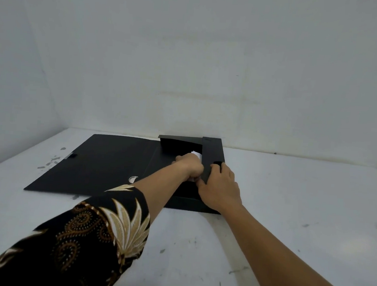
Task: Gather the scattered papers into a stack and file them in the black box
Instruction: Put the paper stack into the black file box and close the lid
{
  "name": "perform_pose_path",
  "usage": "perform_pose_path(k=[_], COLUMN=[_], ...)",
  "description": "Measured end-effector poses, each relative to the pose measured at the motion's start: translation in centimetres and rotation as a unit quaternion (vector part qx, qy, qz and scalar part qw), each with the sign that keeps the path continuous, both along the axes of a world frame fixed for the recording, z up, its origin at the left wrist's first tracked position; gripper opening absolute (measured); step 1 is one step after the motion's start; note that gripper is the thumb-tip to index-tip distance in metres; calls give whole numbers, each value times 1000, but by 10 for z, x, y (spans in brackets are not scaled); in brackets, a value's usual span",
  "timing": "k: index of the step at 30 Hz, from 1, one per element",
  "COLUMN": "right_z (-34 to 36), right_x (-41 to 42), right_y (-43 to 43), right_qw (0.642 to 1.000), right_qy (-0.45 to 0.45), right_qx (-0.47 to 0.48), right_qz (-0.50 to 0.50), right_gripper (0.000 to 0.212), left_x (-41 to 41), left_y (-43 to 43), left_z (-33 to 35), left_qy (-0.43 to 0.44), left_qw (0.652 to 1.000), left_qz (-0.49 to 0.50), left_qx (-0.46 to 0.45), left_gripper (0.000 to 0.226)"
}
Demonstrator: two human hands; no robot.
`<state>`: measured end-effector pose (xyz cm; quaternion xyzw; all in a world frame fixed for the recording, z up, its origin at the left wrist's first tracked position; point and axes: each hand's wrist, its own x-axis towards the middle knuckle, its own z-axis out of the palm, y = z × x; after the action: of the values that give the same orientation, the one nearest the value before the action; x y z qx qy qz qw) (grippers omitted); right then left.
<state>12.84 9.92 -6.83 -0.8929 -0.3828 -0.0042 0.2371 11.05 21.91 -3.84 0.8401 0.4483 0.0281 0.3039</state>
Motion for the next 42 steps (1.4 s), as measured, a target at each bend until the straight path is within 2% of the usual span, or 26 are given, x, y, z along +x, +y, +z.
perform_pose_path(k=[2,8,13,17,23,29,33,36,38,40,42], right_z=[2,7,7,4,2,2,1,2,4,5,6], right_x=[-1,-6,-6,-4,-3,-2,-2,-3,-5,-6,-6], right_y=[0,-1,-1,0,2,2,4,3,3,2,1], right_qw=[1000,999,998,998,997,997,997,997,998,998,998], right_qy=[0,-12,-8,-10,-7,-9,-9,-6,-5,-2,1], right_qx=[-17,-52,-59,-64,-68,-70,-69,-67,-64,-65,-66], right_qz=[-3,-6,-9,-18,-24,-26,-28,-28,-27,-25,-24], right_gripper=[63,67,68,69,69,69,69,69,68,68,69], left_x=[-11,-94,-189,-252,-294,-303,-297,-282,-267,-246,-224], left_y=[3,38,85,141,171,185,168,154,145,131,113], left_z=[2,4,-3,-21,-22,-8,25,49,60,63,62], left_qy=[4,62,107,164,159,34,-199,-384,-461,-489,-472], left_qw=[1000,993,973,949,940,946,907,866,847,848,866], left_qz=[8,73,179,251,291,314,360,313,263,204,155], left_qx=[15,74,102,99,78,71,85,65,19,-23,-58], left_gripper=[42,49,58,81,85,64,44,34,34,38,42])
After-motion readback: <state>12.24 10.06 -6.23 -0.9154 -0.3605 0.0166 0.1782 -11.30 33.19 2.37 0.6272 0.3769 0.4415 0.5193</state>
